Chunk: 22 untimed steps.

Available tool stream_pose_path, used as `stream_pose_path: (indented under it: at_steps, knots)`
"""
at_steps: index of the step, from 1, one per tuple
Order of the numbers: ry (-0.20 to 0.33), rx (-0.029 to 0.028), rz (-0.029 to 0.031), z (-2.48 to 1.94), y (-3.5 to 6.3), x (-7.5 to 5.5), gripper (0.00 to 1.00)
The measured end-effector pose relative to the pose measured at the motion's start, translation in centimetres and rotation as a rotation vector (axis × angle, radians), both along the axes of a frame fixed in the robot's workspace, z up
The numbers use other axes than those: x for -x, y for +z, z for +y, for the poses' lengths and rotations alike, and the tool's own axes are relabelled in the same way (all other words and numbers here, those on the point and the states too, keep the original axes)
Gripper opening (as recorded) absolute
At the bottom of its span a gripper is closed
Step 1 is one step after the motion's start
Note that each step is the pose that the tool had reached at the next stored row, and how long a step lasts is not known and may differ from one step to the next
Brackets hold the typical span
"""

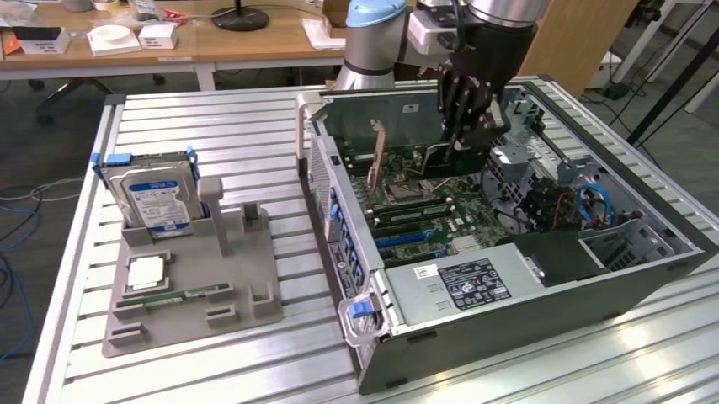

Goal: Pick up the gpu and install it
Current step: 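Insert the gpu into the slot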

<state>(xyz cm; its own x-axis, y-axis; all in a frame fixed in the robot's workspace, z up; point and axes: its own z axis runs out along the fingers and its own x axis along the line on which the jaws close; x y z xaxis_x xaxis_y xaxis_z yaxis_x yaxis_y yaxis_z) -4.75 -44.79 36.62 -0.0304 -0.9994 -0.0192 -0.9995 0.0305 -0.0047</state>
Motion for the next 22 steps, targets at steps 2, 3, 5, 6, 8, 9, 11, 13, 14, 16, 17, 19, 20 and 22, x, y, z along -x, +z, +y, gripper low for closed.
stream_pose_path:
  at_steps: [2, 3, 5, 6, 8, 9, 11, 13, 14, 16, 17, 19, 20, 22]
  knots:
    - [0.000, 0.0000, 0.0000, 0.00, -0.07, 0.00, 0.26]
    - [0.000, 0.0001, 0.0001, 0.00, -0.12, 0.00, 0.26]
    - [0.000, 0.0001, 0.0001, 0.00, -0.23, 0.00, 0.26]
    - [0.000, 0.0001, 0.0001, 0.00, -0.29, 0.00, 0.26]
    - [0.000, 0.0001, 0.0001, 0.00, -0.41, 0.00, 0.26]
    - [0.000, 0.0001, 0.0001, 0.00, -0.46, 0.00, 0.26]
    - [0.000, 0.0001, 0.0001, 0.00, -0.54, 0.00, 0.26]
    - [0.000, 0.0002, 0.0001, 0.00, -0.62, 0.00, 0.26]
    - [0.000, 0.0001, 0.0001, -0.01, -0.66, 0.00, 0.26]
    - [0.000, 0.0002, 0.0001, -0.02, -0.73, 0.01, 0.26]
    - [0.000, 0.0001, 0.0001, -0.03, -0.78, 0.01, 0.26]
    - [0.000, 0.0001, 0.0001, -0.05, -0.87, 0.00, 0.26]
    - [0.000, 0.0000, 0.0000, -0.06, -0.92, 0.00, 0.26]
    - [0.000, 0.0001, 0.0001, -0.09, -1.01, 0.00, 0.26]
